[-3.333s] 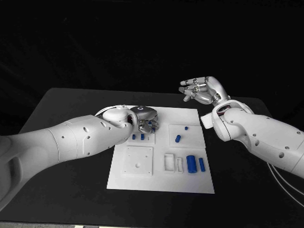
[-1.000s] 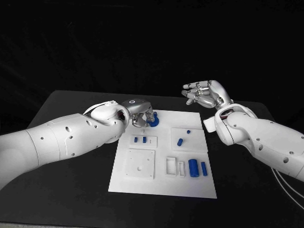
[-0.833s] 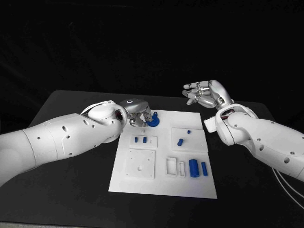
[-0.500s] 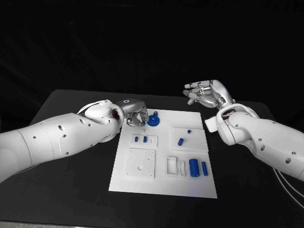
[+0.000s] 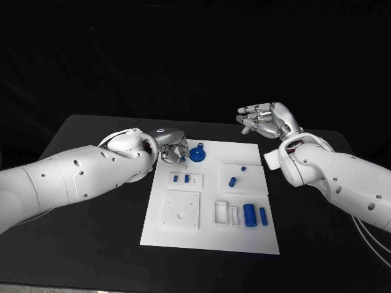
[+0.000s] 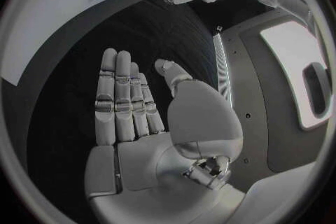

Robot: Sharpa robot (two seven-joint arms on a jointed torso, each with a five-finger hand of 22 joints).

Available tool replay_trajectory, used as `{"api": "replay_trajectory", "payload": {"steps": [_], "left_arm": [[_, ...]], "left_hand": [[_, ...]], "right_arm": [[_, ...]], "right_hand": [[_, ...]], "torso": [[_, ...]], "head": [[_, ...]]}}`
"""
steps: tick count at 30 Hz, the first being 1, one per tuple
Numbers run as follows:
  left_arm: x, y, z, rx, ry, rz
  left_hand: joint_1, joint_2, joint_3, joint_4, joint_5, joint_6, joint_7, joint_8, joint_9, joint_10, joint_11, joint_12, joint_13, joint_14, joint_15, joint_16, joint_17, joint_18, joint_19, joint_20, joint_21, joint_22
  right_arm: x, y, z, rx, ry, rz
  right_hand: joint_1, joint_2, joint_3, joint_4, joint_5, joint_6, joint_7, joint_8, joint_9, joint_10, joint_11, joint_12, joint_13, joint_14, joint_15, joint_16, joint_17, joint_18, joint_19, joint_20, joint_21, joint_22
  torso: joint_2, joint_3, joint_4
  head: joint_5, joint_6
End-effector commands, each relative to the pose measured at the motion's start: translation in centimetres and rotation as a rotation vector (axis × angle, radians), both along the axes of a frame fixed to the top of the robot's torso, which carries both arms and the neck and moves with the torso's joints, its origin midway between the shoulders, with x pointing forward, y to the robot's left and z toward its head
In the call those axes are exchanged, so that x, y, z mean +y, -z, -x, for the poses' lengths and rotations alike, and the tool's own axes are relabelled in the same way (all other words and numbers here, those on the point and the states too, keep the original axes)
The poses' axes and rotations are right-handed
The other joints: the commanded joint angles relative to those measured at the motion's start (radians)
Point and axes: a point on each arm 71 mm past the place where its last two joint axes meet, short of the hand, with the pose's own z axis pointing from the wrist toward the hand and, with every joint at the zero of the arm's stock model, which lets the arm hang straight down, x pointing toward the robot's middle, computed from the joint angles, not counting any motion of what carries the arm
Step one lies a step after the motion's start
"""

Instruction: Assemble the parts on the task board

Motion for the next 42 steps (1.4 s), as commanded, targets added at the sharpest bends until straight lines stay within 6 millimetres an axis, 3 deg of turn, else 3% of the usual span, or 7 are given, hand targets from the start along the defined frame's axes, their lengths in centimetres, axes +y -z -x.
{"api": "replay_trajectory", "payload": {"steps": [1,42], "left_arm": [[-0.1,0.3,0.1,0.034,0.004,0.004],[-0.5,1.7,0.3,0.083,0.007,-0.007]], "left_hand": [[0.008,0.008,-0.001,0.006,0.007,0.008,-0.002,-0.004,-0.001,0.008,0.000,0.007,0.002,0.002,-0.001,-0.004,0.001,0.009,-0.001,-0.007,0.001,0.018],[0.006,0.012,0.000,0.009,0.006,0.007,-0.001,-0.004,-0.001,0.006,0.000,0.007,0.002,0.001,-0.001,-0.006,0.003,0.008,-0.001,-0.007,-0.001,0.018]], "right_arm": [[0.1,-0.1,0.1,-0.006,-0.012,-0.001],[0.2,0.0,0.0,-0.006,-0.013,-0.002]], "right_hand": [[-0.012,-0.002,0.004,-0.001,0.003,0.004,0.006,-0.005,-0.001,-0.006,0.002,-0.003,-0.001,0.003,0.003,-0.005,-0.002,-0.002,0.006,0.001,0.003,-0.001],[-0.011,-0.001,0.003,-0.003,0.004,0.005,0.006,-0.005,-0.001,-0.007,0.002,-0.003,-0.001,0.003,0.003,-0.006,-0.002,-0.001,0.007,0.001,0.003,-0.009]], "torso": [[0.000,0.0000,-0.0009],[0.000,0.0003,-0.0009]], "head": [[0.001,-0.001],[-0.004,-0.006]]}}
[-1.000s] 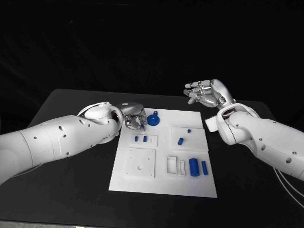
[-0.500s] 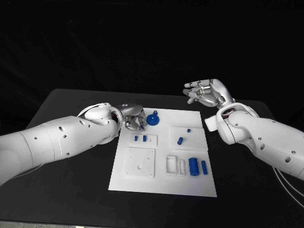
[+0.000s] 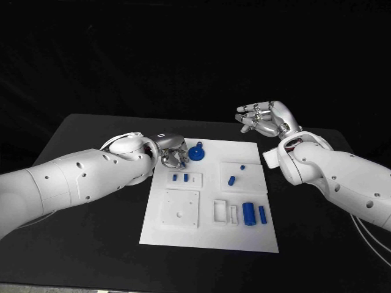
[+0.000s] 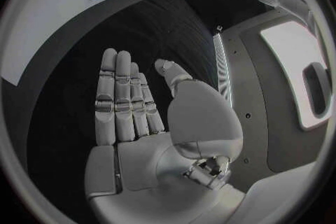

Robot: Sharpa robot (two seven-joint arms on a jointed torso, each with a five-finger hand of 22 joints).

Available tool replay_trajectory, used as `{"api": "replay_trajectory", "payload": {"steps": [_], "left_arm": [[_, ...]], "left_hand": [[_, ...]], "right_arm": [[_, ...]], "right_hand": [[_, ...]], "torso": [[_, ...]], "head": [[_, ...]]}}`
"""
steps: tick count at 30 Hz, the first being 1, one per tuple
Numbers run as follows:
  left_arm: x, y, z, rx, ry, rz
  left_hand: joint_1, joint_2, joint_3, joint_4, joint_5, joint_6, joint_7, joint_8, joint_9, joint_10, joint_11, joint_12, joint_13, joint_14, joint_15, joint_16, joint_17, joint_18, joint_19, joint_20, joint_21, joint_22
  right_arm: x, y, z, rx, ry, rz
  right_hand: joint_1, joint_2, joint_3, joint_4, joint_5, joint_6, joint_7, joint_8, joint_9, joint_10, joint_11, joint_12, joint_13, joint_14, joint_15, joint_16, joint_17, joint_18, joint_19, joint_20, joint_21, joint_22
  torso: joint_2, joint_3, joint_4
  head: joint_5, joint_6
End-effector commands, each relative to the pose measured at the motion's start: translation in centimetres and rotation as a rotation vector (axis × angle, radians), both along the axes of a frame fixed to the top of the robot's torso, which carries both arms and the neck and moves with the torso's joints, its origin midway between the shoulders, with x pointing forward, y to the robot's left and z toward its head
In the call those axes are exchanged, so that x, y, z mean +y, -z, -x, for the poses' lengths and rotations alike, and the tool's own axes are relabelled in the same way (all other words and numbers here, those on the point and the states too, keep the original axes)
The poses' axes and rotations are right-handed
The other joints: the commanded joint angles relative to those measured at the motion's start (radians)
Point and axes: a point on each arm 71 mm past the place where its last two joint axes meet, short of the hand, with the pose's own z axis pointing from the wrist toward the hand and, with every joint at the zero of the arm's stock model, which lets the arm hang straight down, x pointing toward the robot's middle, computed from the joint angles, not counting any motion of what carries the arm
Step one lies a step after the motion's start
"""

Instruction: Assemble the parts on the task board

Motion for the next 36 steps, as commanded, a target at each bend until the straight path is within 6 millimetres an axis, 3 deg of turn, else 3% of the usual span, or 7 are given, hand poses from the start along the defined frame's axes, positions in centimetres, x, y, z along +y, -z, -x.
{"api": "replay_trajectory", "payload": {"steps": [1,36], "left_arm": [[-0.20,0.11,0.06,0.016,0.008,-0.001],[-0.82,0.99,-0.07,0.045,0.010,-0.029]], "left_hand": [[0.001,0.007,0.000,0.006,0.003,0.007,-0.001,-0.004,-0.001,0.003,0.001,0.004,0.002,0.001,-0.001,-0.006,0.001,0.016,-0.001,-0.007,-0.001,0.018],[0.000,0.011,0.004,0.008,0.004,0.004,0.000,-0.004,-0.001,-0.001,0.002,0.004,0.002,-0.001,0.000,-0.007,0.004,0.017,-0.003,-0.006,-0.001,0.019]], "right_arm": [[0.14,-0.05,0.04,-0.007,-0.012,-0.001],[0.19,-0.03,0.03,-0.005,-0.014,-0.001]], "right_hand": [[-0.011,-0.001,0.003,-0.003,0.004,0.002,0.004,-0.005,-0.001,-0.007,0.002,-0.003,-0.001,0.003,0.003,-0.006,-0.001,-0.001,0.007,0.001,0.003,-0.001],[-0.012,0.000,0.005,-0.004,0.005,0.002,0.004,-0.005,-0.001,-0.007,0.002,-0.003,-0.001,0.004,0.003,-0.007,-0.002,-0.001,0.008,0.001,0.004,-0.009]], "torso": [[0.000,0.0002,-0.0006],[0.001,0.0003,-0.0012]], "head": [[0.000,0.000],[-0.006,-0.004]]}}
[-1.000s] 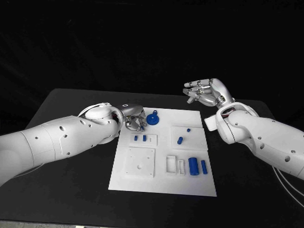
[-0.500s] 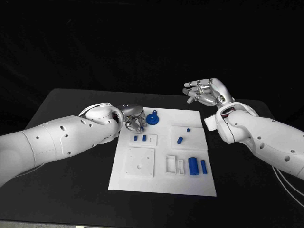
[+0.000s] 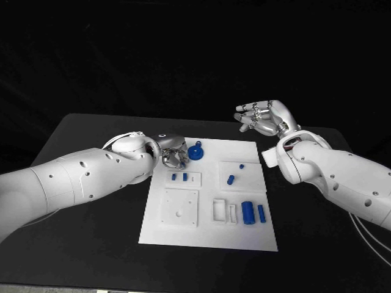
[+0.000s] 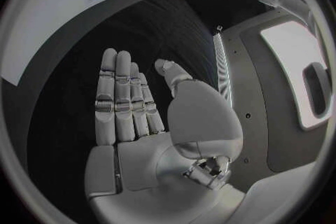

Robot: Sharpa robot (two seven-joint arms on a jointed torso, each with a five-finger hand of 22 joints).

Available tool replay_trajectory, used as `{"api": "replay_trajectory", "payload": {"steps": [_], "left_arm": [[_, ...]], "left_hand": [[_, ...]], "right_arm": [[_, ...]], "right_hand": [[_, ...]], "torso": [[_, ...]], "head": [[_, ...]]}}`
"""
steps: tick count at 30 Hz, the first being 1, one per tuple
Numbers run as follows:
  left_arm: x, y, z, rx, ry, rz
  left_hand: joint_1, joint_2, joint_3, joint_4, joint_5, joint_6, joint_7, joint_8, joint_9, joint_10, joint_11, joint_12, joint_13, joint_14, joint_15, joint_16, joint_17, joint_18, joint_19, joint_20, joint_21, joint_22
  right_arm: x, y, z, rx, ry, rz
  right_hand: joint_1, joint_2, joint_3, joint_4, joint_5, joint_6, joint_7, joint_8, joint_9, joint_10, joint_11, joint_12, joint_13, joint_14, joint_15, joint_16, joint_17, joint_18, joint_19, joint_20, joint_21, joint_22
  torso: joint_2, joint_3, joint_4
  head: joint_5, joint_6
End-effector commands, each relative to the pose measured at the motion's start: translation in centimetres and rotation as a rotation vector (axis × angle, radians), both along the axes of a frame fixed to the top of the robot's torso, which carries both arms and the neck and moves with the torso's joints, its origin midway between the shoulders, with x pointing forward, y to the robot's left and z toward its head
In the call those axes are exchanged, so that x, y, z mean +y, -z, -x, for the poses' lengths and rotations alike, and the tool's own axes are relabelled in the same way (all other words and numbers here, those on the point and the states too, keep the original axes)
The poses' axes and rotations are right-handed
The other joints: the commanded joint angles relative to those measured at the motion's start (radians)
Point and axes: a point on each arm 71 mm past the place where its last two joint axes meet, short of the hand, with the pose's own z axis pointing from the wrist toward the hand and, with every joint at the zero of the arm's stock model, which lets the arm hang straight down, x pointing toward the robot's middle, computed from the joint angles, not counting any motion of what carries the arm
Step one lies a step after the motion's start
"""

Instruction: Assemble the parts on the task board

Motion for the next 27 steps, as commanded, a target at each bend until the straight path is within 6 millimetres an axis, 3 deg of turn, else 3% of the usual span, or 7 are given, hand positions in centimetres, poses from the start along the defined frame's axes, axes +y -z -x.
{"api": "replay_trajectory", "payload": {"steps": [1,10,27], "left_arm": [[-0.38,0.57,0.28,0.027,0.018,-0.008],[-0.43,0.96,0.34,0.058,0.022,-0.031],[-0.14,1.32,0.34,0.093,0.008,-0.061]], "left_hand": [[-0.002,0.010,0.003,0.004,0.003,0.004,0.000,-0.004,-0.001,0.009,0.001,0.003,0.002,-0.001,0.000,-0.003,0.001,0.010,-0.002,-0.006,-0.001,0.019],[-0.005,0.005,0.002,0.004,0.001,0.000,0.001,-0.005,-0.001,0.003,0.003,0.003,0.002,-0.005,0.001,-0.006,0.001,0.009,-0.005,-0.005,-0.002,0.019],[-0.027,-0.037,0.031,0.014,-0.021,-0.063,0.001,-0.005,-0.002,-0.121,0.039,0.003,0.000,-0.036,0.027,-0.008,-0.003,0.020,-0.022,0.018,-0.020,0.018]], "right_arm": [[0.15,-0.04,0.04,-0.006,-0.014,-0.001],[0.12,-0.04,0.04,-0.005,-0.014,0.000],[-0.06,-0.06,0.06,-0.006,-0.010,0.001]], "right_hand": [[-0.012,0.000,0.005,-0.004,0.005,0.002,0.004,-0.005,-0.001,-0.007,0.002,-0.003,-0.001,0.004,0.003,-0.003,-0.001,-0.001,0.008,0.001,0.004,-0.001],[-0.012,0.000,0.005,-0.004,0.005,0.002,0.004,-0.005,-0.001,-0.007,0.002,-0.003,-0.001,0.004,0.003,-0.003,-0.001,-0.001,0.008,0.001,0.004,-0.001],[-0.013,-0.001,0.003,-0.003,0.006,0.002,0.004,-0.005,-0.001,-0.009,0.003,-0.003,-0.001,0.003,0.004,-0.005,-0.002,-0.002,0.008,0.002,0.003,-0.004]], "torso": [[0.000,0.0003,0.0002],[0.000,0.0004,0.0013],[0.000,-0.0004,0.0027]], "head": [[-0.001,-0.001],[-0.003,-0.001],[-0.005,-0.001]]}}
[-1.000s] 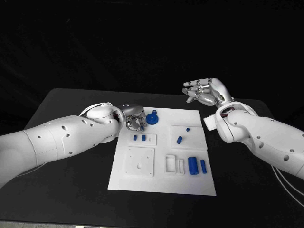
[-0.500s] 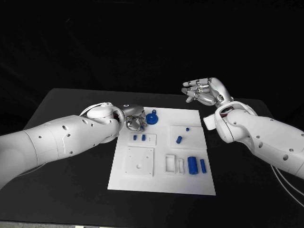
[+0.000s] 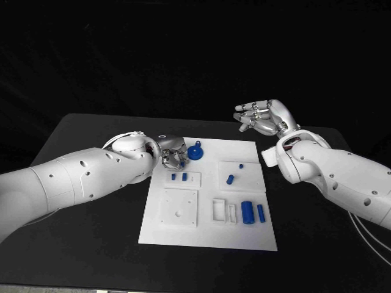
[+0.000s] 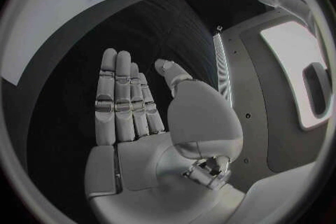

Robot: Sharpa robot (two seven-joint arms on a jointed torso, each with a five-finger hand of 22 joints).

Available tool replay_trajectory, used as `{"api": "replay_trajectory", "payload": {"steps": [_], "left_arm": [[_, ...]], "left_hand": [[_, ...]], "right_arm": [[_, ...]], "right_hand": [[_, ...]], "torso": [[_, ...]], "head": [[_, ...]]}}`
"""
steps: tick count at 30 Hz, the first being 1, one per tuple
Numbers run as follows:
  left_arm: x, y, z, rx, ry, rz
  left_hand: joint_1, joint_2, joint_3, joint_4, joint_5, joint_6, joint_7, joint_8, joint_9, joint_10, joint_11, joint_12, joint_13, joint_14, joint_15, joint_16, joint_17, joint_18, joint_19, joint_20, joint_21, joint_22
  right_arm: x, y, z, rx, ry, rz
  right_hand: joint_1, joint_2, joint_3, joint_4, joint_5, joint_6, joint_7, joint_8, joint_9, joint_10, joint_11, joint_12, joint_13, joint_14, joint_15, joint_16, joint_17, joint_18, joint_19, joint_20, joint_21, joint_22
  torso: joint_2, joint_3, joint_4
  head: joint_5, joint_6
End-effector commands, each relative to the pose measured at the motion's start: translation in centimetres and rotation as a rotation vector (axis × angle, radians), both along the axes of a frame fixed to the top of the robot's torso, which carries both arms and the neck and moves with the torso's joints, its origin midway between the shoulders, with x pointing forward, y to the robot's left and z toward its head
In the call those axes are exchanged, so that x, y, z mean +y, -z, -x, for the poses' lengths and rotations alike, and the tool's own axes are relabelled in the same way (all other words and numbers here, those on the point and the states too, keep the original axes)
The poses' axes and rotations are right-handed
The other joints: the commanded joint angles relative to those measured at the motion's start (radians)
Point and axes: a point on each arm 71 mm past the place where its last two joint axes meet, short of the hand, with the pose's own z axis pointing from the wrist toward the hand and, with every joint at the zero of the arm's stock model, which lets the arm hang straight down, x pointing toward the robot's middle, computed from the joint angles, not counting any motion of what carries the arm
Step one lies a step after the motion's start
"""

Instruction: Assemble the parts on the task board

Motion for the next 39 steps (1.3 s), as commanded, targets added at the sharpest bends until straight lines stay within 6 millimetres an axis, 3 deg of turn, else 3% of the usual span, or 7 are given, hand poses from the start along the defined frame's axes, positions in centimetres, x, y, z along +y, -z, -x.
{"api": "replay_trajectory", "payload": {"steps": [1,13,28,39], "left_arm": [[-0.01,1.02,0.38,0.057,0.006,-0.035],[0.25,0.93,0.24,0.043,-0.010,-0.031],[0.35,0.73,0.17,0.019,-0.010,-0.013],[0.82,0.72,0.11,0.017,-0.019,-0.014]], "left_hand": [[-0.002,-0.013,0.010,0.002,-0.003,-0.015,-0.004,-0.005,-0.001,-0.022,0.006,-0.003,-0.002,-0.007,0.006,0.001,-0.002,0.003,-0.002,0.007,-0.008,0.018],[0.001,-0.033,0.012,0.010,-0.005,-0.035,-0.015,-0.005,-0.001,-0.082,0.024,-0.003,-0.002,-0.022,0.019,0.005,-0.010,0.016,-0.001,0.022,-0.029,0.017],[0.019,-0.031,-0.029,0.008,-0.007,-0.046,-0.020,-0.005,-0.001,-0.126,0.036,-0.003,-0.002,-0.030,0.027,0.007,-0.024,0.023,0.006,0.031,-0.056,0.018],[0.052,-0.020,-0.109,-0.003,-0.007,-0.064,-0.026,-0.006,-0.002,-0.182,0.048,-0.002,-0.002,-0.034,0.036,0.010,-0.031,0.029,0.014,0.040,-0.087,0.017]], "right_arm": [[0.04,-0.06,0.05,-0.006,-0.012,0.000],[0.00,-0.04,0.04,-0.005,-0.012,0.001],[0.05,0.03,0.01,0.002,-0.017,0.002],[0.07,0.12,-0.01,0.014,-0.021,0.004]], "right_hand": [[-0.013,-0.001,0.003,-0.003,0.006,0.002,0.005,-0.005,-0.001,-0.005,-0.001,-0.003,-0.001,0.003,0.004,-0.005,-0.002,-0.001,0.008,0.002,0.003,-0.002],[-0.012,-0.001,0.003,-0.004,0.006,0.002,0.005,-0.005,-0.001,-0.008,0.000,-0.004,-0.002,0.001,0.004,-0.006,-0.003,-0.001,0.006,0.002,0.003,-0.004],[-0.012,0.000,0.003,-0.005,0.006,0.003,0.005,-0.005,-0.001,-0.011,0.001,-0.005,-0.002,0.001,0.005,-0.006,-0.003,-0.001,0.006,0.003,0.003,-0.005],[-0.013,0.001,-0.002,-0.009,0.006,-0.001,0.008,-0.005,-0.002,-0.042,0.010,-0.009,-0.002,0.002,0.009,-0.004,-0.004,0.005,0.009,0.006,0.004,-0.008]], "torso": [[0.000,-0.0003,0.0007],[0.000,0.0000,-0.0010],[0.000,0.0003,-0.0009],[0.000,0.0004,-0.0012]], "head": [[0.000,0.000],[0.001,0.000],[0.001,0.001],[0.000,0.001]]}}
